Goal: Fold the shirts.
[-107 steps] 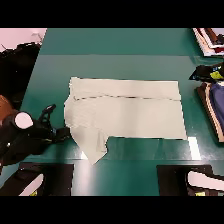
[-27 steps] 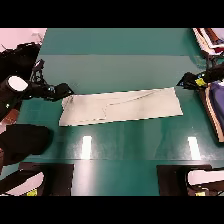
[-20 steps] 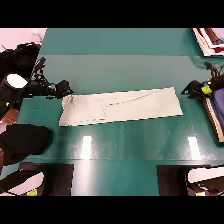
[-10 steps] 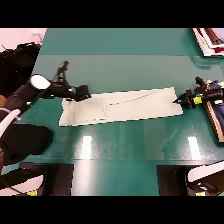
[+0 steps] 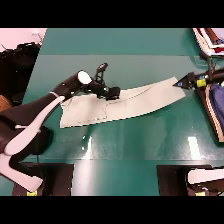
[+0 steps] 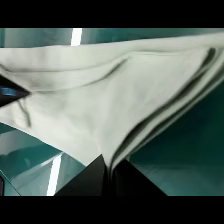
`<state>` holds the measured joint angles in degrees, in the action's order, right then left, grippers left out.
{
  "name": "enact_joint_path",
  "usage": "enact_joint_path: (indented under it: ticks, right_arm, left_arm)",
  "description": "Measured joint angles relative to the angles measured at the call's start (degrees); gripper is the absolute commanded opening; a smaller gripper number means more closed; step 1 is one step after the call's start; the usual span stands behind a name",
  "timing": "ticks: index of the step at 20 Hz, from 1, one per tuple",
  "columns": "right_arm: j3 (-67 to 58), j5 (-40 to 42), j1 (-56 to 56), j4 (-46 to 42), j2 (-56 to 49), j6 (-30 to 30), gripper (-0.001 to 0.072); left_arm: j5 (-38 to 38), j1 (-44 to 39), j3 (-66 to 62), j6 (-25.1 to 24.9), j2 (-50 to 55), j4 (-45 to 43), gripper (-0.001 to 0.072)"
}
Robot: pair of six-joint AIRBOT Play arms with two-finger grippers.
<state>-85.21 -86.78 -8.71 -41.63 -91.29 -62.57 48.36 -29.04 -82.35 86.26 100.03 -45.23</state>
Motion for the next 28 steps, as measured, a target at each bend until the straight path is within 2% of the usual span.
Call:
enact_joint_path:
  ticks: [6, 14, 19, 23, 24, 25, 26, 27, 28]
  right_arm:
    - [-7.56, 0.5, 8.02, 0.09, 8.76, -4.92, 0.0012]
    - [-12.37, 3.17, 20.68, 0.13, 11.04, -7.65, 0.0012]
    - [-12.81, 6.8, 29.53, 0.09, 11.08, -7.82, 0.0012]
    - [-12.9, 15.39, 40.83, 3.1, 8.07, -7.37, 0.0027]
    - [-12.92, 18.01, 44.02, 4.85, 6.51, -6.32, 0.0233]
    - [-12.92, 20.59, 47.5, 7.08, 4.55, -4.55, 0.0488]
    - [-12.92, 23.04, 50.84, 8.87, 2.43, -2.64, 0.0595]
    - [-12.92, 25.0, 53.88, 10.36, 0.31, -1.09, 0.0562]
    - [-12.92, 26.29, 56.28, 11.47, -1.46, 0.02, 0.0458]
  left_arm:
    - [1.2, -3.34, -7.19, 1.6, 7.74, 0.04, 0.0024]
    - [3.08, -2.03, -9.51, 1.99, 8.7, -2.25, 0.0023]
    - [6.93, 5.95, -10.29, 1.97, -0.81, -11.02, 0.0025]
    - [11.02, 16.04, -10.45, 1.68, -12.94, -18.82, 0.0025]
    - [11.93, 18.73, -10.45, 1.33, -16.06, -20.5, 0.0025]
    - [12.76, 21.0, -10.45, 1.07, -18.84, -21.75, 0.0025]
    - [13.42, 23.26, -10.45, 0.87, -21.7, -22.49, 0.0025]
    - [14.05, 25.16, -10.49, 0.74, -24.02, -23.26, 0.0025]
    - [14.73, 27.02, -10.47, 0.63, -26.1, -23.85, 0.0025]
